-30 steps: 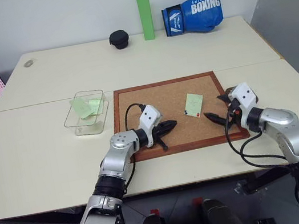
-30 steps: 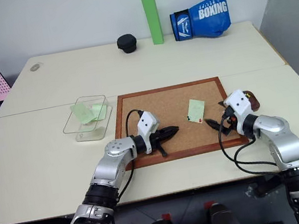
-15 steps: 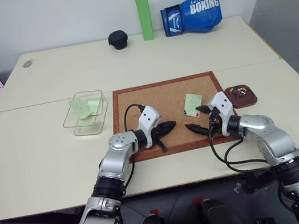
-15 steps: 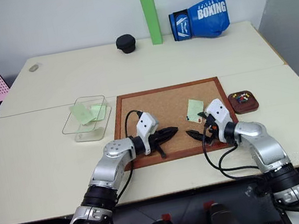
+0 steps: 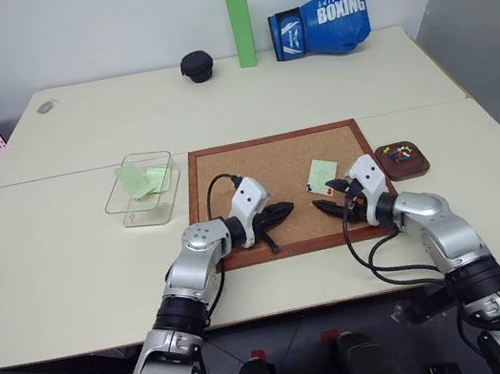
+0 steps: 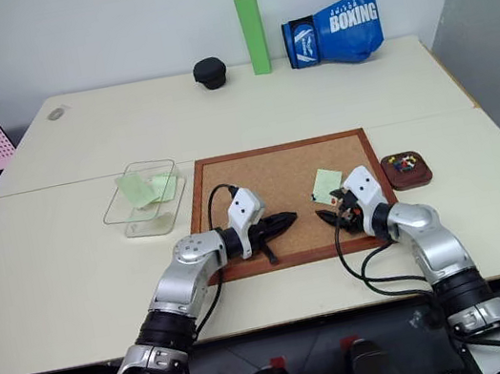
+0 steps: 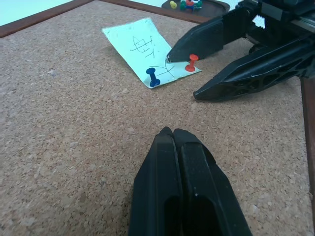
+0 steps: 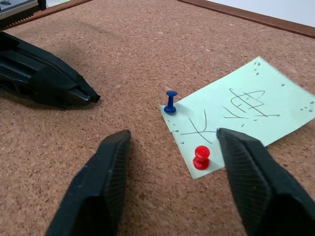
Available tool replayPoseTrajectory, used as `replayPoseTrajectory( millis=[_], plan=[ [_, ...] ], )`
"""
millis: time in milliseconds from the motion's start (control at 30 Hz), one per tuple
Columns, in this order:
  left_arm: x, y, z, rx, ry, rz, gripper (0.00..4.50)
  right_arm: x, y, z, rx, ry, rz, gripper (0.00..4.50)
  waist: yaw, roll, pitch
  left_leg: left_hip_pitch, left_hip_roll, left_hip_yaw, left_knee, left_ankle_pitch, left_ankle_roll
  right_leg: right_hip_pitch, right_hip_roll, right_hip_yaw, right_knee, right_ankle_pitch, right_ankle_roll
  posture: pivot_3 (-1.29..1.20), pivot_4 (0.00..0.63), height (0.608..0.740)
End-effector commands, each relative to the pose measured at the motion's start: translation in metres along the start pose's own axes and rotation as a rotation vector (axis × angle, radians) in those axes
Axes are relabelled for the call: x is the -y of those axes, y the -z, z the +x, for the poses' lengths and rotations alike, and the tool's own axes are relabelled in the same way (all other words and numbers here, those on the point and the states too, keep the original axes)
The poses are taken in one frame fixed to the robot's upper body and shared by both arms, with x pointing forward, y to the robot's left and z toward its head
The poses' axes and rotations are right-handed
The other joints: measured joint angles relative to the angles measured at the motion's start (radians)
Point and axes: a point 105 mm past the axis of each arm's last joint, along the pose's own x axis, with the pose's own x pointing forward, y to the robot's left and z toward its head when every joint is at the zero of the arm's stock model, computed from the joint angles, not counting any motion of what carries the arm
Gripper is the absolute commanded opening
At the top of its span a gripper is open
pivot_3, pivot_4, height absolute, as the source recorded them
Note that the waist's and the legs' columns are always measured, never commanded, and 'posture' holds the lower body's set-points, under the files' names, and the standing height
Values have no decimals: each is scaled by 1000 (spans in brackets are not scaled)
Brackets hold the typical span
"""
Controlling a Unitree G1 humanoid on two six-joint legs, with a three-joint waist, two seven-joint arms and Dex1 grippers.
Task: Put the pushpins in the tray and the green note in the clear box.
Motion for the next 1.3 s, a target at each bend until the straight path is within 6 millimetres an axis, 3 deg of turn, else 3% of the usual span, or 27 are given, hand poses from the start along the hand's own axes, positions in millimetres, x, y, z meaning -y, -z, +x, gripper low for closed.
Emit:
replayPoseTrajectory(
  millis=[33, 333, 533, 733, 1033, 1167, 1300],
  plan=[
    [4, 9, -2, -24, 0, -14, 0, 4, -14, 5, 40, 13, -23, 1875, -1, 0, 0, 0, 0, 0, 0, 0, 0, 0, 0, 0, 0, 0, 0, 0, 150, 740],
    [6, 8, 2, -15, -5, -23, 0, 17, -17, 3, 38, 56, -32, 62, -2, 0, 0, 0, 0, 0, 0, 0, 0, 0, 0, 0, 0, 0, 0, 0, 150, 740],
    [8, 10, 3, -16, -3, -30, 0, 24, -20, -5, 55, 88, -33, 29, -1, 0, 0, 0, 0, 0, 0, 0, 0, 0, 0, 0, 0, 0, 0, 0, 150, 740],
    [8, 10, 4, -13, -8, -43, 0, 29, -56, -18, 190, 155, -38, 29, 7, 0, 0, -1, -1, 0, 0, 0, 0, 0, 0, 0, 0, 0, 0, 0, 150, 740],
    [6, 14, 0, -33, -5, -46, 0, 32, -61, -27, 191, 207, -42, 29, 6, 0, 0, 0, 0, 0, 0, 0, 0, 0, 0, 0, 0, 0, 0, 0, 150, 740],
    [4, 12, 1, -28, -7, -44, 0, 63, -56, -45, 185, 408, -35, 29, 6, 0, 0, 0, 0, 0, 0, 0, 0, 0, 0, 0, 0, 0, 0, 0, 150, 740],
    [7, 14, 1, -31, -2, -45, 0, 108, -40, -72, 119, 670, 10, 29, 6, 0, 0, 0, 0, 0, 0, 0, 0, 0, 0, 0, 0, 0, 0, 0, 150, 740]
  ],
)
